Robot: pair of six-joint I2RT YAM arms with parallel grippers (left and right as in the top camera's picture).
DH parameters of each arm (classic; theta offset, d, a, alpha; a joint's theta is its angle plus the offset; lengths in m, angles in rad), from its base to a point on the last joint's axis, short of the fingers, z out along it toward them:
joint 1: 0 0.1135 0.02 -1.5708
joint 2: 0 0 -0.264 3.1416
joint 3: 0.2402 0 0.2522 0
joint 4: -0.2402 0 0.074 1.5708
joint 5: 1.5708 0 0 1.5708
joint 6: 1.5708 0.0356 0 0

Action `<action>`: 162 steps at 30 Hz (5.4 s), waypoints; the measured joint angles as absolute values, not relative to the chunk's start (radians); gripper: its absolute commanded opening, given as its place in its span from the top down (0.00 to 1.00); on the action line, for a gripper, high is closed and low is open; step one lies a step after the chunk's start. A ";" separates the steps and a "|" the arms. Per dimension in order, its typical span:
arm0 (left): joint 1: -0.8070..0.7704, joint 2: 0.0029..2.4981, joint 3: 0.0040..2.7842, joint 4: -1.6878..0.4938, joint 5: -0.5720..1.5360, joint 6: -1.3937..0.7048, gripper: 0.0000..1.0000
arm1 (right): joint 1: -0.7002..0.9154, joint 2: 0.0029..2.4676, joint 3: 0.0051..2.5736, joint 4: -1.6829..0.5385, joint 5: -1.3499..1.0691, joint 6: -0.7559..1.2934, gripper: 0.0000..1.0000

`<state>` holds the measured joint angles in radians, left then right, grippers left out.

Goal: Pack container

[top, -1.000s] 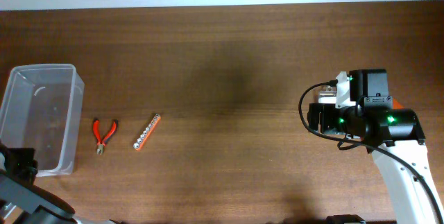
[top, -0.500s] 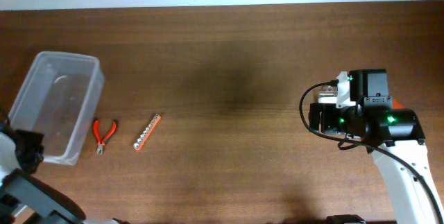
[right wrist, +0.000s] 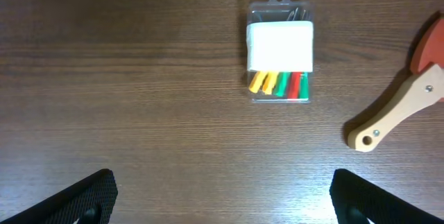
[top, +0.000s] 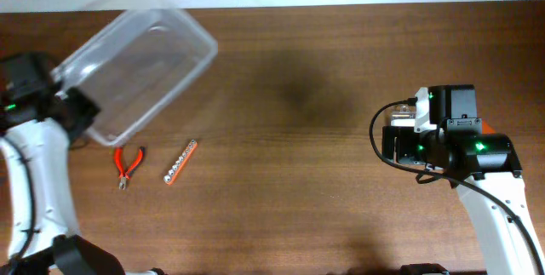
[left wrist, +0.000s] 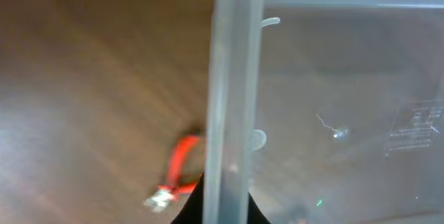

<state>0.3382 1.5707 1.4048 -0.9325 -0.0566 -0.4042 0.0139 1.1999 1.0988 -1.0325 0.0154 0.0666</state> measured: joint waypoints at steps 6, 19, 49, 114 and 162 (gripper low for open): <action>0.119 1.571 1.405 -0.943 -0.053 -0.326 0.98 | 0.014 1.200 1.100 -1.032 0.039 0.067 0.02; -0.282 1.571 1.401 -0.991 -0.038 -0.165 0.98 | 0.014 1.159 1.117 -1.034 0.099 0.079 0.01; -0.307 1.790 1.286 -0.829 -0.078 -0.191 0.98 | 0.014 1.006 1.126 -1.078 0.220 0.284 0.01; -0.126 1.453 1.529 -1.128 -0.209 -0.224 0.24 | 0.014 1.006 1.135 -1.134 0.222 0.310 0.01; 0.147 1.343 1.537 -1.189 -0.078 -0.201 0.21 | -0.176 1.953 1.627 -1.180 0.077 -0.099 0.01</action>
<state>0.1467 1.3430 1.5372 -1.1889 -0.0780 -0.2008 -0.1757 1.9533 1.6268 -1.1801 0.0769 -0.0994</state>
